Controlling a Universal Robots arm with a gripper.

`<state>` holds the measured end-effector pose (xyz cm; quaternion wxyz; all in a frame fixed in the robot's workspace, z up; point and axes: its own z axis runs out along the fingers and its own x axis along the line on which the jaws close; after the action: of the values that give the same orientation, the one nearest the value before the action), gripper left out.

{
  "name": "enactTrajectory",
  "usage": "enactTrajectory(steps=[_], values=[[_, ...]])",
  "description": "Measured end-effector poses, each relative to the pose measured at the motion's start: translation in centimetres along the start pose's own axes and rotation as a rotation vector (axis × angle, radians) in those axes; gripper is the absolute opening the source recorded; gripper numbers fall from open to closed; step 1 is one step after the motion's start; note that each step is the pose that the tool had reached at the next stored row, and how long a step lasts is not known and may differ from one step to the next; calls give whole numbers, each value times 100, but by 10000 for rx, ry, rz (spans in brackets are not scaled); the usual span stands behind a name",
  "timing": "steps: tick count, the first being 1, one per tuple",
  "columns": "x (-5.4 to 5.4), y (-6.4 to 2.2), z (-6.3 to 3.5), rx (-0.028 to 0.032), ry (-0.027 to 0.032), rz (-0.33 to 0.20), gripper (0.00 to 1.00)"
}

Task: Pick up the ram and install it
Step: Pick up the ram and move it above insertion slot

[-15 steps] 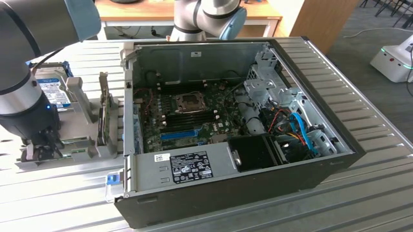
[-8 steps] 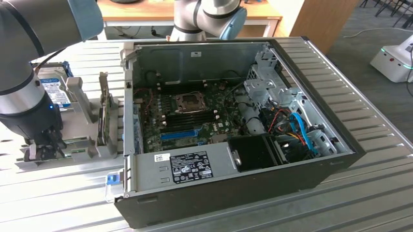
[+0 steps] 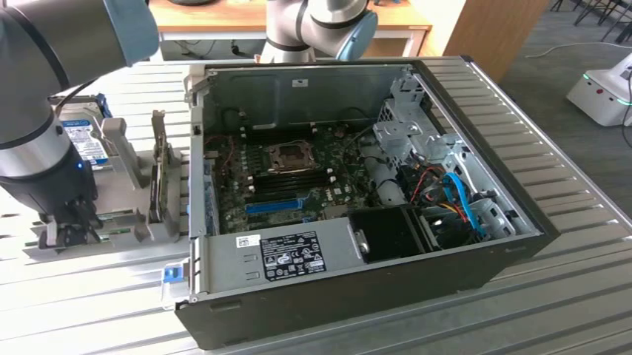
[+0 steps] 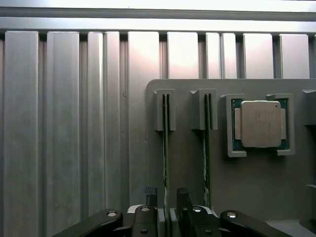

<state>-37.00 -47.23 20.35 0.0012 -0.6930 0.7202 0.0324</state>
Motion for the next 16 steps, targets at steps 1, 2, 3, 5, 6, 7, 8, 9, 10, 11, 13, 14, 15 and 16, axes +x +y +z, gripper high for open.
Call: enactTrajectory(steps=[1,2,3,5,6,7,8,9,10,11,13,14,15,16], values=[[0,0,5,0,0,0,30],[1,-1,11,0,0,0,30],[1,-1,16,0,0,0,30],[1,-1,25,0,0,0,30],[1,-1,28,0,0,0,30],[1,-1,28,-1,2,0,30],[1,-1,29,-1,1,0,30],[1,-1,30,1,0,0,30],[1,-1,30,0,0,0,30],[1,-1,30,0,0,0,30],[1,-1,30,0,0,0,30],[1,-1,30,0,0,0,30],[1,-1,30,0,0,0,30],[1,-1,30,0,0,0,30]])
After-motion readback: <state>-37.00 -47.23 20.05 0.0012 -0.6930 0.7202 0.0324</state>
